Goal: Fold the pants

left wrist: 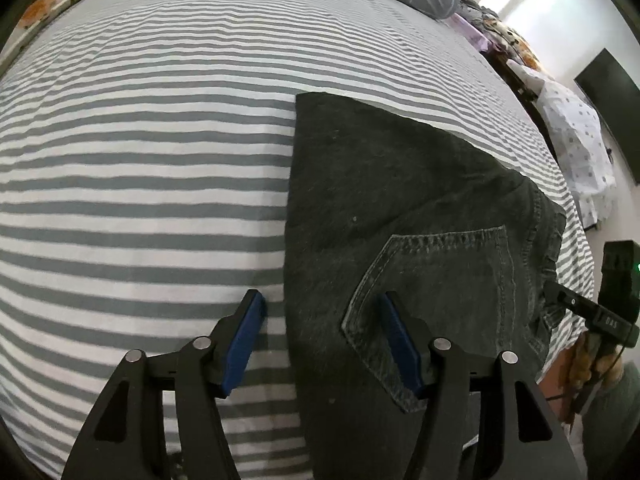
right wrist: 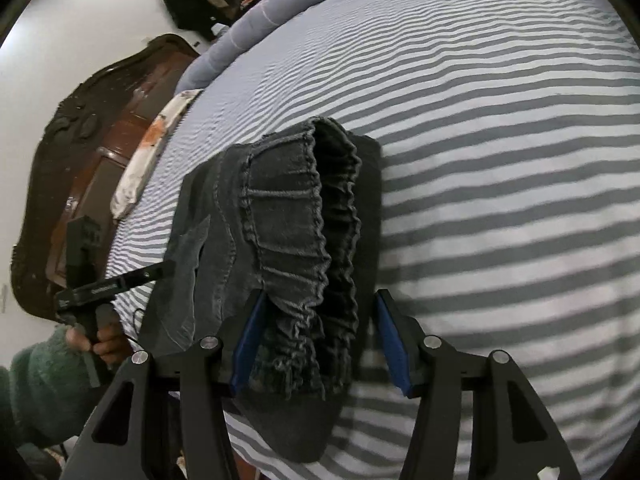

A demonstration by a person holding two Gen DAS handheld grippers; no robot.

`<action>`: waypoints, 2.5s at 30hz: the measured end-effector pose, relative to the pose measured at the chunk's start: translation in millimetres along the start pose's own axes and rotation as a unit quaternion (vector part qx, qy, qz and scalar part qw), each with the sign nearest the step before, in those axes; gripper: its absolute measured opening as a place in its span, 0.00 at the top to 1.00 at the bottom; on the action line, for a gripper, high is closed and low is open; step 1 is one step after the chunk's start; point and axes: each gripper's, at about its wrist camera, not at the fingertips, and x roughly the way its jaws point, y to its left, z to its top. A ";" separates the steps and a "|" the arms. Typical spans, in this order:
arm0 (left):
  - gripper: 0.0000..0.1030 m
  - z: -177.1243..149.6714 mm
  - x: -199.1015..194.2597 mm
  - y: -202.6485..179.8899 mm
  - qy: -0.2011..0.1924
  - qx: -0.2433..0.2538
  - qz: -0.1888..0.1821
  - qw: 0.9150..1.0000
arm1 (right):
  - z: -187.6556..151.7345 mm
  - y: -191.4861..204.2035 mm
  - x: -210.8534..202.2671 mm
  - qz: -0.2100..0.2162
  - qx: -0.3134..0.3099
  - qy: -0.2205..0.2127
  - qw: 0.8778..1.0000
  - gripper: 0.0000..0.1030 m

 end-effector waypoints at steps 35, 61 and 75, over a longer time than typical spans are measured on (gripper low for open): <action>0.88 32.9 -73.1 -15.5 -0.120 -0.016 -0.001 0.993 | 64.7 127.4 5.1 0.001 0.012 -0.036 0.999 0.78; 0.50 43.7 -54.4 145.0 -0.079 -0.076 0.124 0.986 | 128.7 155.4 154.2 -0.089 -0.001 -0.003 0.996 0.44; 0.41 0.8 -57.4 118.8 -0.085 -0.050 0.181 0.978 | 102.8 152.9 143.1 -0.165 0.006 -0.017 0.986 0.32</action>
